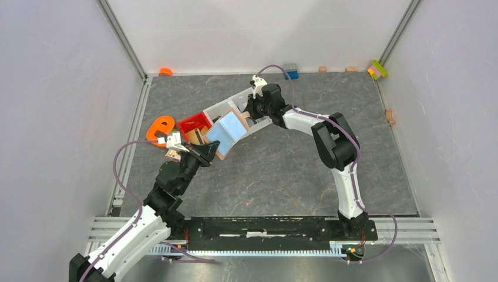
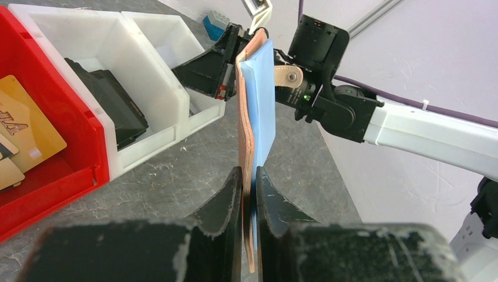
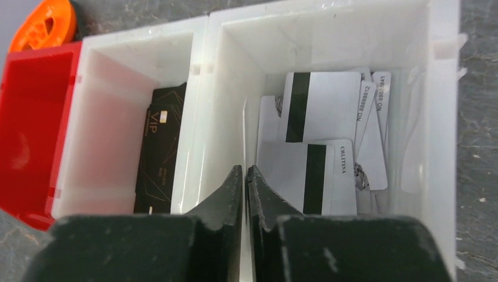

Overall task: Take the credit cards out of the card holder
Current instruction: Place the credit card in the storage box, then close the card holder at the center of the board.

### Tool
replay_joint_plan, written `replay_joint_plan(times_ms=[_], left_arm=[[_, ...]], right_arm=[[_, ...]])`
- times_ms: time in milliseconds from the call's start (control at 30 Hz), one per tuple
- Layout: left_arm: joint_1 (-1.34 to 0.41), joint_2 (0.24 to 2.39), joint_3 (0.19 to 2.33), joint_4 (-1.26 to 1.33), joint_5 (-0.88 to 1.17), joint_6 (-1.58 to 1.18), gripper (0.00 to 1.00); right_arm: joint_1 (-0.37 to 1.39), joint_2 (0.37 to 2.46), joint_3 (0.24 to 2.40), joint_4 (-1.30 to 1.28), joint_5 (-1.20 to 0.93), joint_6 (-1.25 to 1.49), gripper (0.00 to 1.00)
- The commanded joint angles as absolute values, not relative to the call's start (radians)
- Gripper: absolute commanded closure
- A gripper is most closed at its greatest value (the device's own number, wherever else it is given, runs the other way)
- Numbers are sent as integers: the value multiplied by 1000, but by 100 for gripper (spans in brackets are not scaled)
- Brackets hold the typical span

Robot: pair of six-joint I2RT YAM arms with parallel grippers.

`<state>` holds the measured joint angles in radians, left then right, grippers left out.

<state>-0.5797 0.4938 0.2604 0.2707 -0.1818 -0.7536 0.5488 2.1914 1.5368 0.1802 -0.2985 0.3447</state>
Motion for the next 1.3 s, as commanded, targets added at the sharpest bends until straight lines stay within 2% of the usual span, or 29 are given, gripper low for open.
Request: replay_joint_plan(times_ms=[0, 100, 200, 300, 533, 833, 1000, 1267], left_arm=[[-577, 491, 265, 304, -192, -778, 98], [-577, 493, 264, 303, -195, -778, 98], [-577, 492, 264, 304, -194, -778, 98], [-577, 491, 264, 304, -192, -776, 98], [-578, 491, 265, 305, -190, -765, 98], [-577, 509, 268, 322, -158, -764, 98], [-577, 544, 266, 364, -115, -750, 98], [-577, 666, 272, 474, -11, -737, 98]], right_arm=[[558, 2200, 1602, 155, -257, 314, 84], [558, 2200, 1608, 146, -252, 314, 77], [558, 2186, 1602, 138, -234, 309, 62], [558, 2157, 1597, 121, -215, 287, 57], [559, 1979, 1460, 145, -175, 295, 53], [558, 1628, 1033, 271, -162, 344, 50], [560, 1420, 747, 405, -196, 407, 40], [569, 1233, 465, 582, -258, 517, 41]])
